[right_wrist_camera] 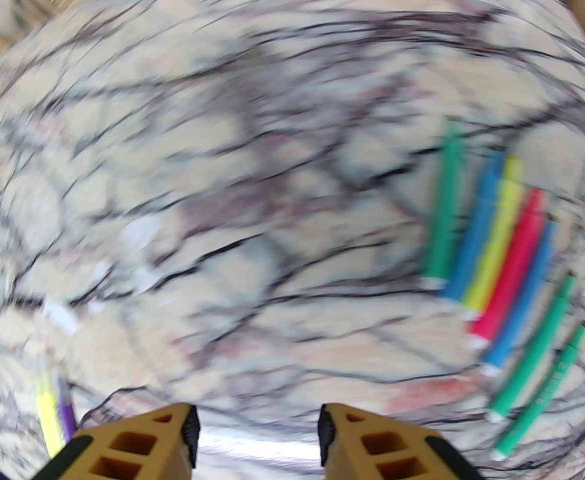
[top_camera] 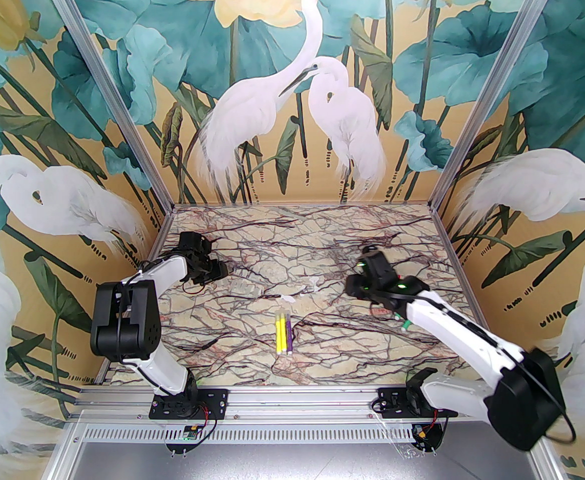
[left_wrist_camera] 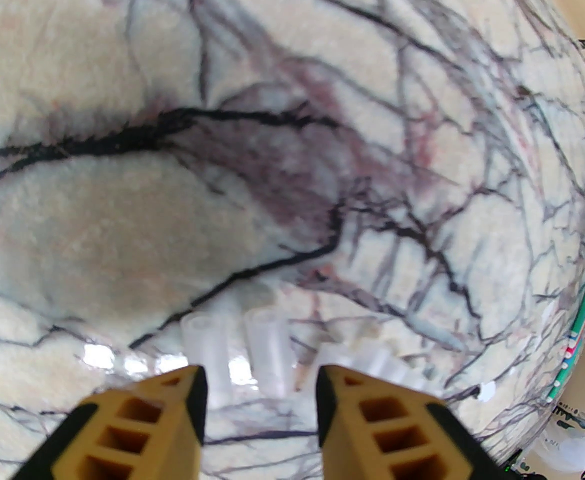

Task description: Open the pen caps

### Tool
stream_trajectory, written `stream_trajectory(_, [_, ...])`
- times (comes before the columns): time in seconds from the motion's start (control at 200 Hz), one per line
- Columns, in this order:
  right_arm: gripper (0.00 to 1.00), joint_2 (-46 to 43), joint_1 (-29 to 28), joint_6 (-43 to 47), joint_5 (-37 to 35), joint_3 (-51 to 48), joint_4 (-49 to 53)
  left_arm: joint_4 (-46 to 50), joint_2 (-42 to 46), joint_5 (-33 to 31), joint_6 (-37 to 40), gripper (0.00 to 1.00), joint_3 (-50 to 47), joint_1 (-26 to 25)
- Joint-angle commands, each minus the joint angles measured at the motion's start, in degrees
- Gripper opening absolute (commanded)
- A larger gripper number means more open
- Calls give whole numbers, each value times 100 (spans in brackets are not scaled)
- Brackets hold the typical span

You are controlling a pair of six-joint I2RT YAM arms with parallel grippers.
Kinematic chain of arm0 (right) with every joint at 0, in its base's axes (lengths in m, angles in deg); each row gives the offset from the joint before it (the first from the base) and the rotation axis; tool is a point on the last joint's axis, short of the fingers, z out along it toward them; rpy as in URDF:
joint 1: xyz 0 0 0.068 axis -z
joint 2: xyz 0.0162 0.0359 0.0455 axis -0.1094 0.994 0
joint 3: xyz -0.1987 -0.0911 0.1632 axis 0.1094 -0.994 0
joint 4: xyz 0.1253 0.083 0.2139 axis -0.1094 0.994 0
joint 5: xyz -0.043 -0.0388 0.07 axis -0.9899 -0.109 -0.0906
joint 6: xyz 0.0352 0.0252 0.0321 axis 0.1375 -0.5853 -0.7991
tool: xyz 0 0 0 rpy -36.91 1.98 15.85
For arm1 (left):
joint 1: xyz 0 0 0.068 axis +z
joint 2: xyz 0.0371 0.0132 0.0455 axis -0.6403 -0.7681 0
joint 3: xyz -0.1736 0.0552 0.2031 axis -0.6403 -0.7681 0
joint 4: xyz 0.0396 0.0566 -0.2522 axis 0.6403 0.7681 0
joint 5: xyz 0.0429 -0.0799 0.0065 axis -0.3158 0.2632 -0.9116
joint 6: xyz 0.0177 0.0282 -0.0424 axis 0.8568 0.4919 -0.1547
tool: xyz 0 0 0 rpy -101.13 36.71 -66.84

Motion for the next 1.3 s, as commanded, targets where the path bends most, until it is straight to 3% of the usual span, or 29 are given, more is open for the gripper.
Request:
stream_trajectory(0.0, [47, 364, -430, 103, 188, 312, 0, -51, 459, 276, -120, 48, -142, -60])
stream_trajectory(0.315, [47, 1453, -1481, -31, 470, 925, 134, -672, 1429, 657, -162, 60, -665, -749])
stream_trajectory(0.63, [46, 2356, -2177, -433, 811, 1299, 45, -1489, 1741, 1006, -397, 64, -1249, -881])
stream_trajectory(1.295, [41, 3236, -2666, -1007, 892, 1773, 179, -1711, 1570, 1125, -225, 65, -1306, -889])
